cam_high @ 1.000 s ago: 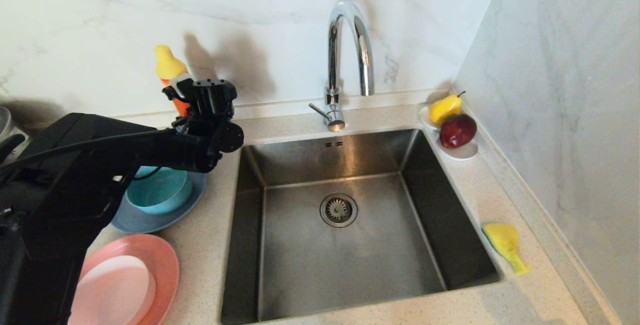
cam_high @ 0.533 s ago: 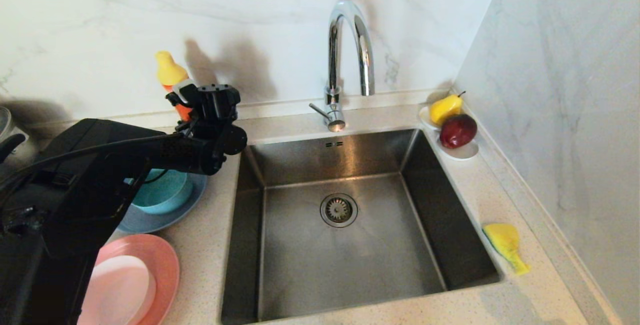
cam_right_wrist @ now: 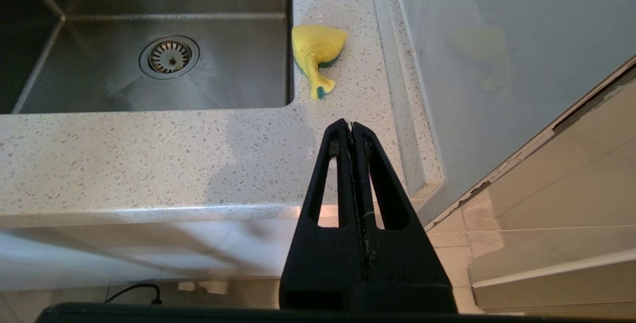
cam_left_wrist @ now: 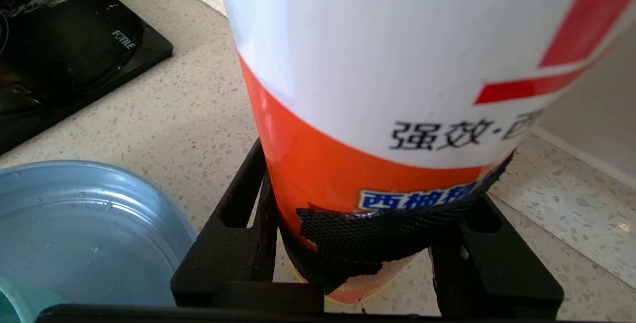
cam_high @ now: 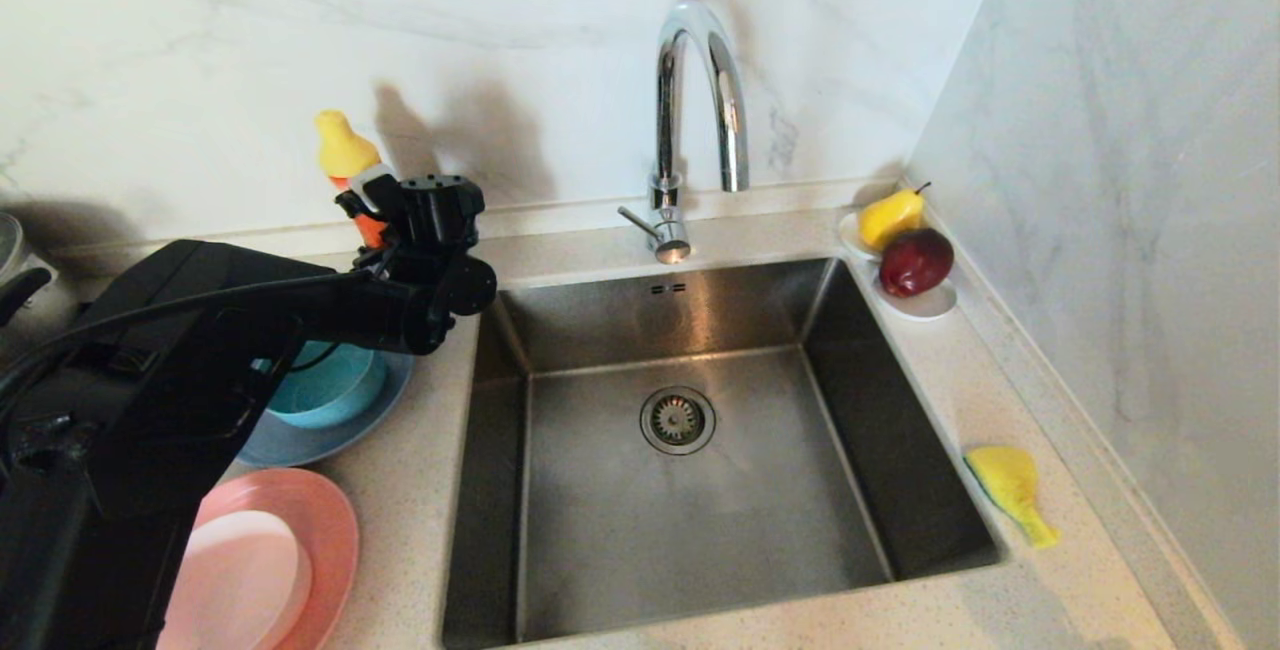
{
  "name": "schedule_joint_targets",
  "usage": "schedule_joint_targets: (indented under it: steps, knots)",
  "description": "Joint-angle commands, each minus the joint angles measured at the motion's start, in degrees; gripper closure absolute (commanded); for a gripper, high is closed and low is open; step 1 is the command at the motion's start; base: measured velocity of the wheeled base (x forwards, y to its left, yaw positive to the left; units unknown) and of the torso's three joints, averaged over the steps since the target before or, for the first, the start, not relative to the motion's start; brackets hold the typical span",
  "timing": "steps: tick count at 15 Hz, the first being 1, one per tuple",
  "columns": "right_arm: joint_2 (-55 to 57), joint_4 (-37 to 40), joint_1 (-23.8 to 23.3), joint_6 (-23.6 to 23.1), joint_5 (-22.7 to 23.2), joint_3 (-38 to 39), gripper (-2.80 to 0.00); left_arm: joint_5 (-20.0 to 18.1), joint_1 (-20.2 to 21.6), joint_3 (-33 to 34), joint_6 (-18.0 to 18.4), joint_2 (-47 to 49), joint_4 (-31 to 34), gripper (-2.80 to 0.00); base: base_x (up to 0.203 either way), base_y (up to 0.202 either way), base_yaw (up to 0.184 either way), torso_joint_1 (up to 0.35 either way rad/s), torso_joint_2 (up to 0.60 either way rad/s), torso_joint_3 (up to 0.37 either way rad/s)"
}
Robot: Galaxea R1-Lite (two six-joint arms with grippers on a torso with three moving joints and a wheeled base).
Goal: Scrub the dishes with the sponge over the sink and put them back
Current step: Place the dish soap on the table
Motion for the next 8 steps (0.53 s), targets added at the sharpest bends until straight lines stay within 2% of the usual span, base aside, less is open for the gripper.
schedule_joint_targets:
  steps: [1, 2, 8]
  knots:
    - [0.0, 0.0, 0.0, 0.0, 0.0, 0.0, 0.00, 0.4, 0.0, 0.1, -0.3, 0.2, 0.0, 0.00, 0.000, 0.000, 0.000, 0.000, 0.00, 0.000]
    - [0.0, 0.0, 0.0, 0.0, 0.0, 0.0, 0.00, 0.4, 0.0, 0.1, -0.4, 0.2, 0.0, -2.80, 0.000, 0.000, 0.000, 0.000, 0.00, 0.000]
    - [0.0, 0.0, 0.0, 0.0, 0.0, 0.0, 0.00, 0.3, 0.0, 0.2, -0.1, -0.9, 0.0, -2.80, 0.000, 0.000, 0.000, 0.000, 0.00, 0.000]
